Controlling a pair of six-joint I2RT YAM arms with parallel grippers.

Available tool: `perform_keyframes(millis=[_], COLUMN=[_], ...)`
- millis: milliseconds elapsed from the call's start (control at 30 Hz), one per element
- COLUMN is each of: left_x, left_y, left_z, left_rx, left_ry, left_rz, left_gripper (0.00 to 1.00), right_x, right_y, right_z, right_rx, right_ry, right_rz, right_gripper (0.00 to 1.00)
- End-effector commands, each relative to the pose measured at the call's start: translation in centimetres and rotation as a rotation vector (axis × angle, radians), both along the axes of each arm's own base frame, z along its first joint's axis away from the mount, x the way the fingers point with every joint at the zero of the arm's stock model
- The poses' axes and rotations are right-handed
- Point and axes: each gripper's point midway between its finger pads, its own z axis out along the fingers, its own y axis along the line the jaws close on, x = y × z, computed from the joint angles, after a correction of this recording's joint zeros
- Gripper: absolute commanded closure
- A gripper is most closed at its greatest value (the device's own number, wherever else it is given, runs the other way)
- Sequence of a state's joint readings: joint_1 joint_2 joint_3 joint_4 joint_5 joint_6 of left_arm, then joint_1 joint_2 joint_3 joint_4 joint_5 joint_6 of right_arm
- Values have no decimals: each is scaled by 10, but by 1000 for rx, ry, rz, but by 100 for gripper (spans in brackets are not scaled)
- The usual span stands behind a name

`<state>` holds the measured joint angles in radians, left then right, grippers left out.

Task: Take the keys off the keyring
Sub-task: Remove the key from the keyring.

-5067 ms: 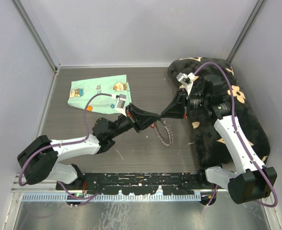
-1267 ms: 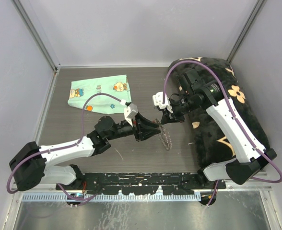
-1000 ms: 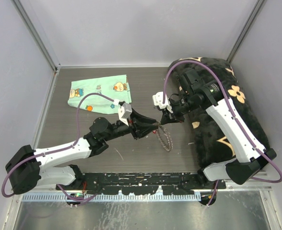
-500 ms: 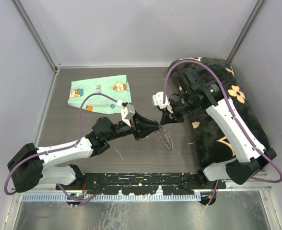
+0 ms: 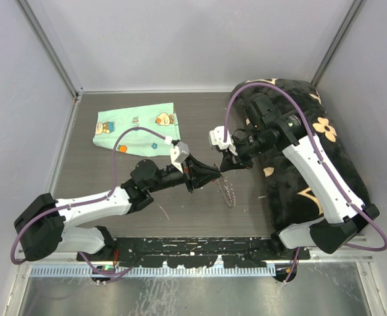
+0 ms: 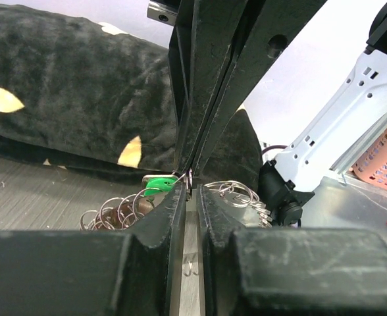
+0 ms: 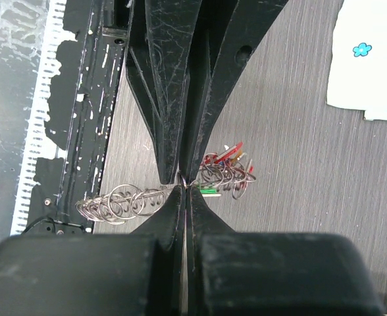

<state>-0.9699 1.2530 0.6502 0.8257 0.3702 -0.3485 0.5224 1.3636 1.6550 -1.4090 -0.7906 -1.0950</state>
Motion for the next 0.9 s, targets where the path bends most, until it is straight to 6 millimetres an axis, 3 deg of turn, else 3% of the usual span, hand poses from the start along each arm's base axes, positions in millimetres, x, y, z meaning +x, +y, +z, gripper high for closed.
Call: perform_keyframes(millis=[0,133,233,300,600,867], left_x=[-2,-1,1,2,-7,-16], left_y=[-3,-4,-3,-2,13,27], left_z=[37,39,39,39,46,44], left_rx=[-91,-89,-90,-95,-146,-129], left_ry=[-60,-57,-49,-45,-98,-178], left_rz=[-8,-5,8,19,21,-25], left_gripper=[88,89,99,100,100,100], right_x=[-5,-5,-6,-7,-10,-8], right_y=[9,9,9,8,1,-6], right_z=[14,15,14,13,18,23], right_rx=[70,71,71,73,158,235], right_ry=[-13,-12,-9,-9,39,55], right_rz=[26,27,27,28,-1,-23], right_gripper=[99,99,99,98,66,46])
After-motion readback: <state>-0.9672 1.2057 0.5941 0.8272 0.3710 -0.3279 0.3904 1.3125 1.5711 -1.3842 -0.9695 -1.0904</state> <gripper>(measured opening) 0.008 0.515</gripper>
